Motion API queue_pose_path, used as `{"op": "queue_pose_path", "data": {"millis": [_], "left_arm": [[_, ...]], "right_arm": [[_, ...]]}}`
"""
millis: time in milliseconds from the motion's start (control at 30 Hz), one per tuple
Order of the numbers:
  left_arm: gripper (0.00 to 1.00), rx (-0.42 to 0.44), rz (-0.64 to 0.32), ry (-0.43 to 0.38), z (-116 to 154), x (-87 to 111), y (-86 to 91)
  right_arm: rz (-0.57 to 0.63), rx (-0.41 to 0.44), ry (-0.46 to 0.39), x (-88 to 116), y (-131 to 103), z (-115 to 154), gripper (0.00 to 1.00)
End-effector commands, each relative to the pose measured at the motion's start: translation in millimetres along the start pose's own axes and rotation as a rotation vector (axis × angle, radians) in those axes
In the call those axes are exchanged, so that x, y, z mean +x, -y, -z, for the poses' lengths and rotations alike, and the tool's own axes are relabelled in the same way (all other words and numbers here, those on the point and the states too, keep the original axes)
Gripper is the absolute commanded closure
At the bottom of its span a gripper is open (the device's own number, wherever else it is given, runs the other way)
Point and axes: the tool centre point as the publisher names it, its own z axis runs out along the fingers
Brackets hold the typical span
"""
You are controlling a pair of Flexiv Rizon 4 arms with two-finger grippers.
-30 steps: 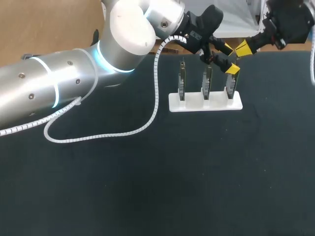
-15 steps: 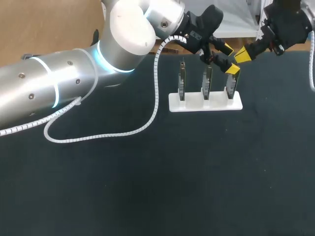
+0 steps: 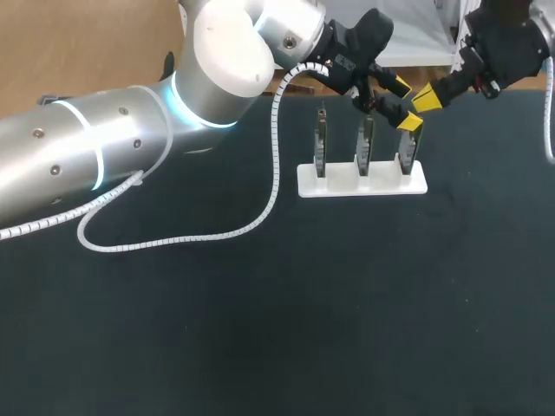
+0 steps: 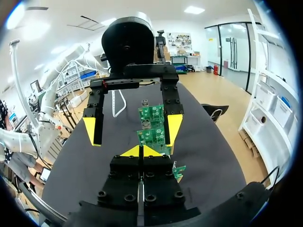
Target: Pick up the optical module with the left hand, and insert it into the network port with the right hand.
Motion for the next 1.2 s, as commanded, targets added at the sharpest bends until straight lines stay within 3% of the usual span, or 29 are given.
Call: {"op": "queue_pose_path", "data": {"millis": [33, 1200], "left_arm": [[0.00, 0.000, 0.000, -0.001, -0.2, -0.2, -0.3], [0.00, 0.000, 0.000, -0.001, -0.2, -0.2, -0.3]], "right_arm": [[-0.001, 0.000, 0.002, 3.6, 0.5, -2.0, 1.00], [-0.037, 0.004, 0.031, 9.7, 0.7, -6.2, 1.00]]}}
